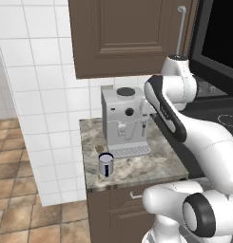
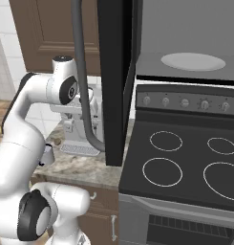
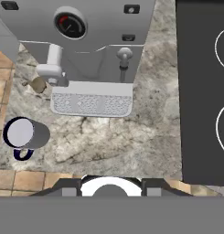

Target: Pick the mug from the counter and place it inside the microwave. Then close the microwave.

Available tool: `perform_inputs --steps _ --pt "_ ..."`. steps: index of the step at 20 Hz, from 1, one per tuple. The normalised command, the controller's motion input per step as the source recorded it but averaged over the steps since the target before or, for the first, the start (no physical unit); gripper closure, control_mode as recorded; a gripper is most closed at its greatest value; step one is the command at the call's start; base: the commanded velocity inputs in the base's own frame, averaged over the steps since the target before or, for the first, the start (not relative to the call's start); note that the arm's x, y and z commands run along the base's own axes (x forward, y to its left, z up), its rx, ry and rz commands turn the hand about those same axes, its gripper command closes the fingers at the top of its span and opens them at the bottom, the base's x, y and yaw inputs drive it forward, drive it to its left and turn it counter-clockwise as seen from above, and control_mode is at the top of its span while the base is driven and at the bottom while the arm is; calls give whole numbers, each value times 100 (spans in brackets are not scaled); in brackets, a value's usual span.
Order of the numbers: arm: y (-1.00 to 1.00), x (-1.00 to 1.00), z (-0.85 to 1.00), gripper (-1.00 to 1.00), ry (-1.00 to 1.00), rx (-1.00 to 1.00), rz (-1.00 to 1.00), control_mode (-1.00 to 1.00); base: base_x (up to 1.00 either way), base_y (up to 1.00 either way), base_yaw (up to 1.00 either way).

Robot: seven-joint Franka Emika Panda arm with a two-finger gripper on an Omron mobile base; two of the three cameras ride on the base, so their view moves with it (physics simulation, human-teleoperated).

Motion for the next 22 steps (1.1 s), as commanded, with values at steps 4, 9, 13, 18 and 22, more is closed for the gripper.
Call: perform_inputs --steps 4,9,13,18,22 --pt "8 -11 -1 -100 -8 0 0 -100 0 0 0" --pt "42 -4 0 -100 -3 -2 2 -100 0 0 0" --pt "41 0 -1 -100 0 0 1 -100 0 0 0" --pt "62 -4 -11 -100 0 -2 9 -100 0 0 0" --pt "64 0 -14 -100 3 0 10 -100 0 0 0"
